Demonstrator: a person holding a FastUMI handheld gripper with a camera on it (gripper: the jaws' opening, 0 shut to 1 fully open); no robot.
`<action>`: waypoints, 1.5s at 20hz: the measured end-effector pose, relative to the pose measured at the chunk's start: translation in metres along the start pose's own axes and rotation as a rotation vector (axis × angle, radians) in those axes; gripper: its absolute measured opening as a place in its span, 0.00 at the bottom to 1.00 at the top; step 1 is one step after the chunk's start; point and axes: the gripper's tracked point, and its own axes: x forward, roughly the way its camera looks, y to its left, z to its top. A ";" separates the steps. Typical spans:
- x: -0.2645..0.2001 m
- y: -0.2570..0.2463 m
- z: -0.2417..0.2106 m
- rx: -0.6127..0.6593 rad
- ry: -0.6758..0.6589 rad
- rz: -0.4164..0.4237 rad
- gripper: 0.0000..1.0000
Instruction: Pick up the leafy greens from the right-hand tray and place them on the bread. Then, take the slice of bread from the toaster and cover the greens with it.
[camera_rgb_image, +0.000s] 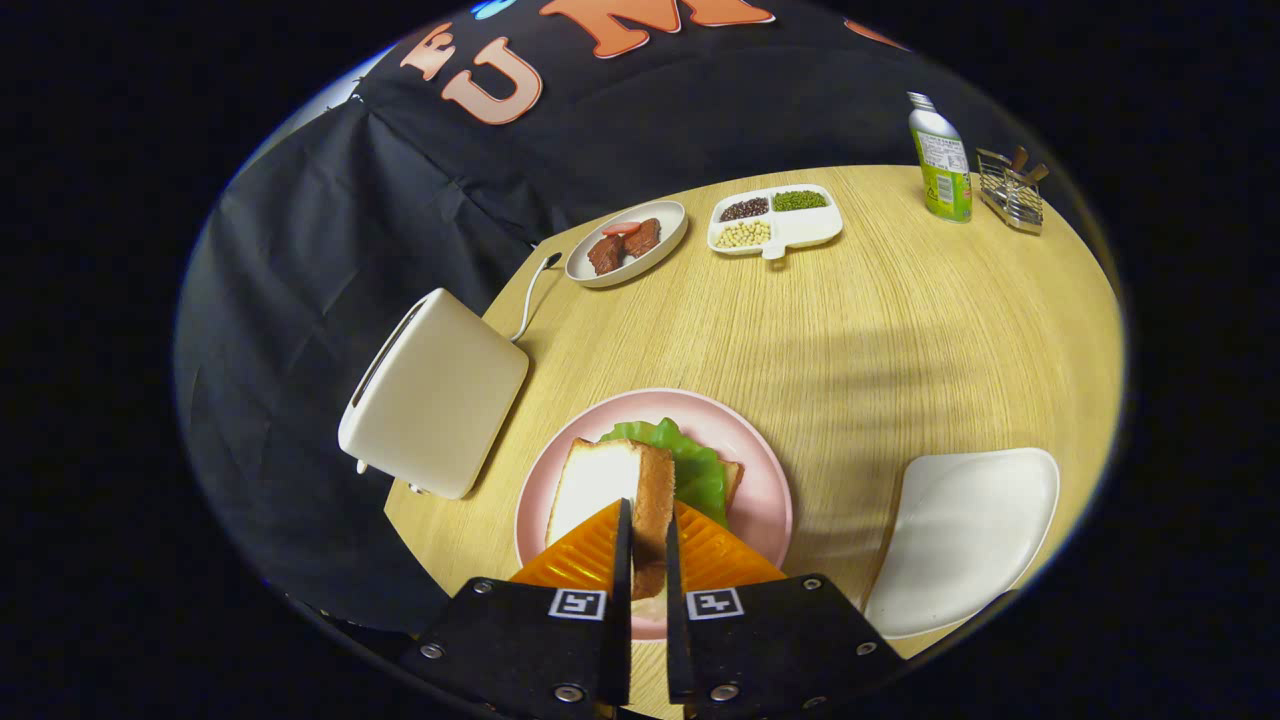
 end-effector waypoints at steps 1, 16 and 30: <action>0.000 -0.003 0.001 -0.009 -0.010 -0.015 0.20; -0.097 0.017 0.117 -0.283 -0.509 -0.194 0.56; -0.197 0.057 0.172 -0.385 -1.008 -0.334 0.97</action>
